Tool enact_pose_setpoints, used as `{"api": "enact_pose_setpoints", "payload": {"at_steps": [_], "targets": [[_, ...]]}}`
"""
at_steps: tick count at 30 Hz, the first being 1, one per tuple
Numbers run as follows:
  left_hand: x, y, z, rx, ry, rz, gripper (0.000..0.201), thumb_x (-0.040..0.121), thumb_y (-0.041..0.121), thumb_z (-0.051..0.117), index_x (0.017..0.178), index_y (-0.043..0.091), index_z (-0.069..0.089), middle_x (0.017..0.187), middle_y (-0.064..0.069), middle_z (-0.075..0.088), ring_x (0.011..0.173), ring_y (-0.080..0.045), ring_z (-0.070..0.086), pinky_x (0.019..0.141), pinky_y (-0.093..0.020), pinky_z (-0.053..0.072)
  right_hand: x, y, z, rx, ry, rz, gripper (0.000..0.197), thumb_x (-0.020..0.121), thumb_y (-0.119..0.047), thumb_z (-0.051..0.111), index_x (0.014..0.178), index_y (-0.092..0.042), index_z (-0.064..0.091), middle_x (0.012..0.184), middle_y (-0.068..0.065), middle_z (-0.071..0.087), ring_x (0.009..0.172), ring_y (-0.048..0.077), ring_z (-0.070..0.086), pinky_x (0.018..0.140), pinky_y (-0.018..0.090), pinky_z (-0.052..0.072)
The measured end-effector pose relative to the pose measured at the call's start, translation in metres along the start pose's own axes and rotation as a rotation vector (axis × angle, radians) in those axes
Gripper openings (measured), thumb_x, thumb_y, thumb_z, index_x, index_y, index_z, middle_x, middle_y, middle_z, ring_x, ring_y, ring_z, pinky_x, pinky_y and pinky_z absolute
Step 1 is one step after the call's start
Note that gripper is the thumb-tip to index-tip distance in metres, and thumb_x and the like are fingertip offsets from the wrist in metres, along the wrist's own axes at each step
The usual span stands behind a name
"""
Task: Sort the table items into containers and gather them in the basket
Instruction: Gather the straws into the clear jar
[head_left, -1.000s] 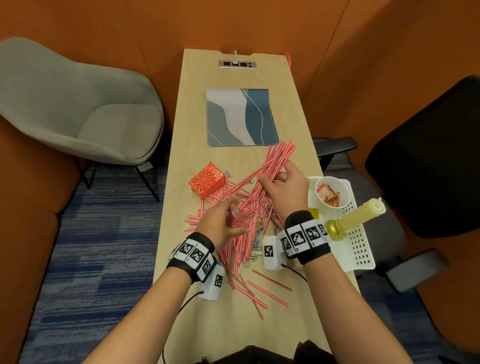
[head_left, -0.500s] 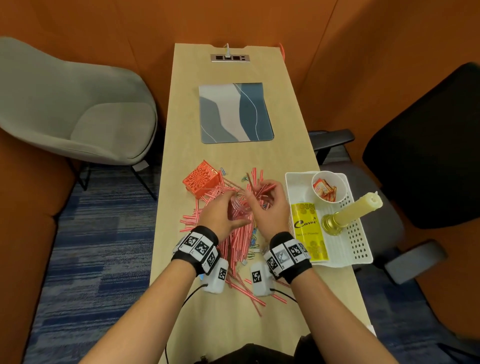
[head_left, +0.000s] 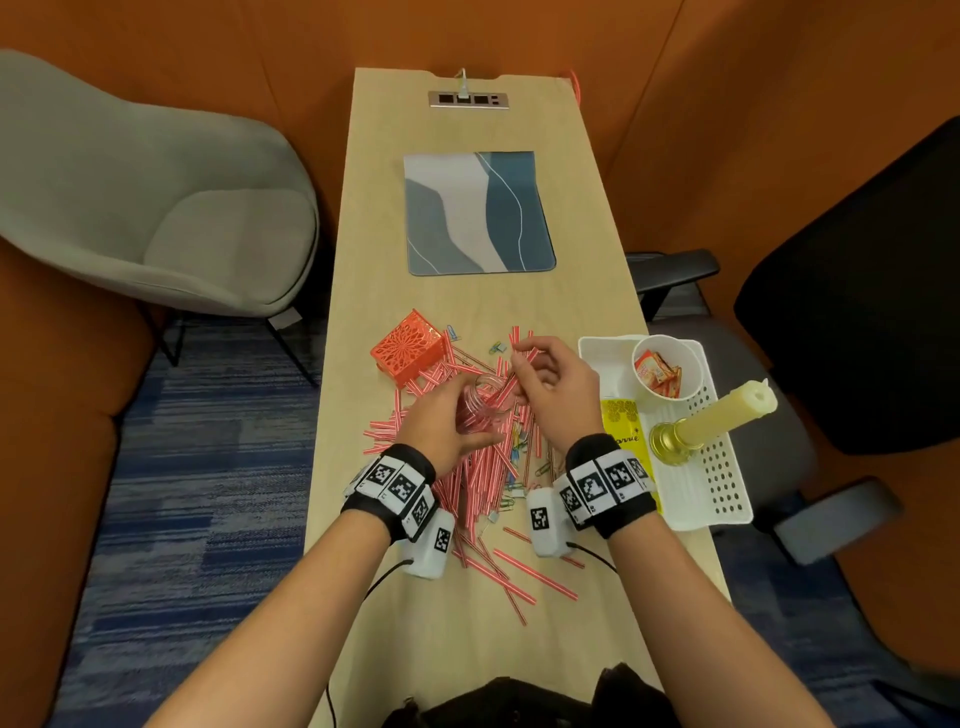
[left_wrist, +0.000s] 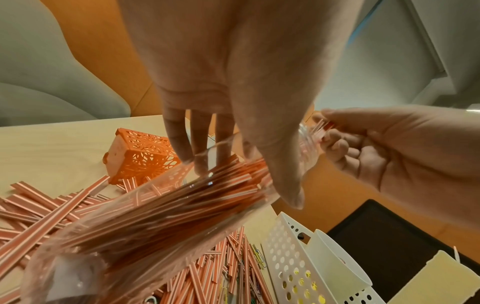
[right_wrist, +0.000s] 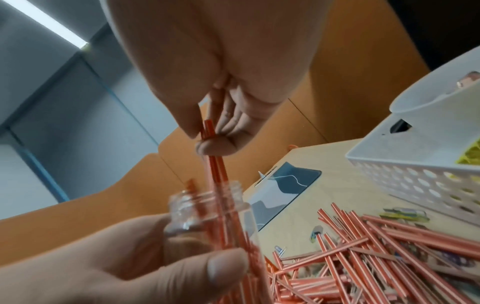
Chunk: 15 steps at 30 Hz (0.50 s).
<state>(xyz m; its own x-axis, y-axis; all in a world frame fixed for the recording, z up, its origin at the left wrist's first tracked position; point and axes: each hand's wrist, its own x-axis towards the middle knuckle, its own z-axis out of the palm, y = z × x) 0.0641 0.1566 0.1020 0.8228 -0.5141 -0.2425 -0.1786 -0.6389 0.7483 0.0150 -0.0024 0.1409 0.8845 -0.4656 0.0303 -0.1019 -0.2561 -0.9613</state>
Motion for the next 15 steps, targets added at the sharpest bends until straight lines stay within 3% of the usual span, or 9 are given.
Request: {"api": "enact_pose_setpoints", "payload": {"at_steps": [3,5,8,11,13,15], "targets": [[0.000,-0.001,0.000,-0.028,-0.005,-0.002,0.094,0.067,0.044,0.088,0.147,0.021,0.044,0.137,-0.004,0.061,0.121,-0.021,0.060,0.106,-0.036,0.046,0.000,-0.004,0.008,-0.044,0.002,-0.038,0.009,0.093,-0.012,0.065,0.101,-0.016,0.063,0.070,0.016,0.065,0.061,0.031,0.065,0.057,0.040,0.058],[0.001,-0.002,0.000,-0.065,-0.018,0.006,0.089,0.068,0.044,0.087,0.144,0.023,0.046,0.128,-0.001,0.066,0.111,-0.018,0.064,0.102,-0.038,0.051,-0.001,-0.001,0.016,-0.158,-0.080,-0.046,0.008,0.092,-0.013,0.064,0.097,-0.019,0.062,0.070,0.012,0.067,0.062,0.026,0.066,0.062,0.041,0.058],[0.001,-0.006,-0.002,-0.078,0.007,0.009,0.084,0.069,0.047,0.086,0.140,0.026,0.047,0.121,0.001,0.068,0.098,-0.015,0.067,0.089,-0.033,0.055,-0.001,0.000,0.027,-0.361,-0.217,-0.091,0.009,0.094,-0.021,0.061,0.101,-0.023,0.066,0.087,-0.003,0.067,0.079,0.013,0.064,0.076,0.034,0.057],[0.001,-0.014,-0.010,-0.093,0.057,-0.014,0.089,0.068,0.050,0.087,0.143,0.024,0.045,0.130,0.001,0.064,0.114,-0.017,0.063,0.099,-0.035,0.050,0.004,-0.002,0.026,-0.252,-0.094,-0.192,0.017,0.098,-0.026,0.056,0.106,-0.018,0.069,0.100,-0.005,0.067,0.091,0.009,0.061,0.080,0.020,0.049],[-0.001,-0.022,-0.015,-0.082,0.068,-0.029,0.093,0.066,0.052,0.087,0.144,0.025,0.045,0.133,0.000,0.064,0.118,-0.018,0.061,0.104,-0.040,0.049,0.009,0.006,0.024,-0.148,0.059,-0.067,0.016,0.098,-0.025,0.056,0.102,-0.016,0.069,0.094,-0.003,0.069,0.086,0.009,0.064,0.076,0.019,0.049],[-0.002,-0.031,-0.019,-0.069,0.075,-0.036,0.092,0.066,0.051,0.088,0.144,0.026,0.045,0.131,0.001,0.065,0.116,-0.017,0.063,0.103,-0.040,0.050,0.013,0.030,0.026,-0.291,0.015,0.175,0.015,0.093,-0.030,0.063,0.101,-0.017,0.065,0.087,-0.001,0.067,0.080,0.014,0.064,0.077,0.030,0.053]]}}
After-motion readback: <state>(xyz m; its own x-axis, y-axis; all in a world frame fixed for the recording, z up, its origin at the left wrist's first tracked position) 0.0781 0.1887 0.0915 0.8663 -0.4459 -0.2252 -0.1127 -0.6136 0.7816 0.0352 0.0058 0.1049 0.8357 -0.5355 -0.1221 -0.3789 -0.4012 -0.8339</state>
